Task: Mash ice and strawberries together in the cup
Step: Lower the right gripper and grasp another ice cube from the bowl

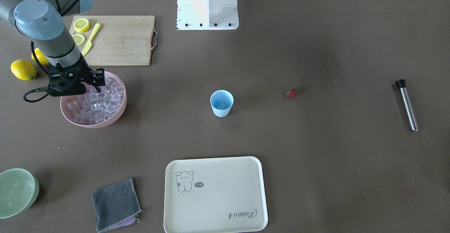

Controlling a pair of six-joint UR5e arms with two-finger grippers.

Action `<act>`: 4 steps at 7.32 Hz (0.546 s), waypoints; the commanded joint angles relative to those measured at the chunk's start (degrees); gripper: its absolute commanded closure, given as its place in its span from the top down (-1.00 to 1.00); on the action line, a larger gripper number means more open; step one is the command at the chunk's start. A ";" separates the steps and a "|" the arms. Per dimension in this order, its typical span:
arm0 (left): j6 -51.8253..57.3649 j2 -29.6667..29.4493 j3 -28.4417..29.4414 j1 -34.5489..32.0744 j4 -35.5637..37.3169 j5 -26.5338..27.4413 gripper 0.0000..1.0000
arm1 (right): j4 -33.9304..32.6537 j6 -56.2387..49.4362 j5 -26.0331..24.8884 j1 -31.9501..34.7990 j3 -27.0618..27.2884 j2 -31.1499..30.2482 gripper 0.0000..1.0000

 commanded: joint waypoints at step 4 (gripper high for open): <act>-0.02 -0.27 -0.02 0.00 -0.01 0.00 0.97 | 0.02 0.05 -1.41 -0.85 -1.72 0.26 0.03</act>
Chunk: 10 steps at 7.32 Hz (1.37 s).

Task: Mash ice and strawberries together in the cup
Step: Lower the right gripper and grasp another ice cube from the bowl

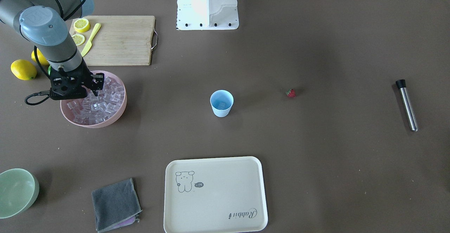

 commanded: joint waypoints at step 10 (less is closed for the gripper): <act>0.00 -0.29 0.05 0.00 0.09 0.00 0.96 | -1.13 -0.60 1.56 2.07 0.77 2.99 -0.91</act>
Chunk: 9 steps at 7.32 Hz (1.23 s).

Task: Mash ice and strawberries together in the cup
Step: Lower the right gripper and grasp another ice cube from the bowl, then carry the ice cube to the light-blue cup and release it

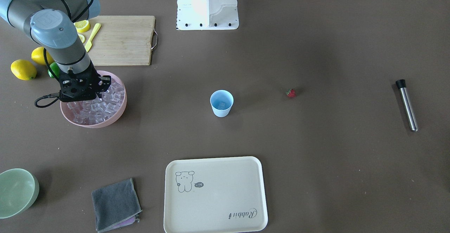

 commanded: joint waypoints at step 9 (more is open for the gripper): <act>-1.14 -0.61 0.53 0.19 0.09 0.09 0.96 | -5.88 27.30 -6.15 -10.58 -20.49 42.76 -0.93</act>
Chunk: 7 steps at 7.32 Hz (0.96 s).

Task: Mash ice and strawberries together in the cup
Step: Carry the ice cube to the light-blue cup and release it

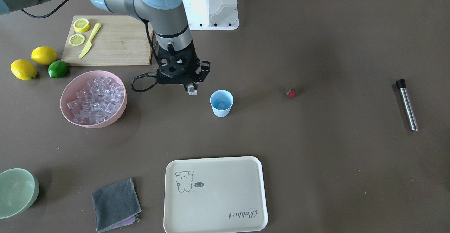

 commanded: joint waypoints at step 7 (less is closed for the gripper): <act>0.02 -0.35 0.61 0.27 -0.02 0.07 0.96 | 0.93 2.54 -3.61 -3.05 -5.45 3.83 0.99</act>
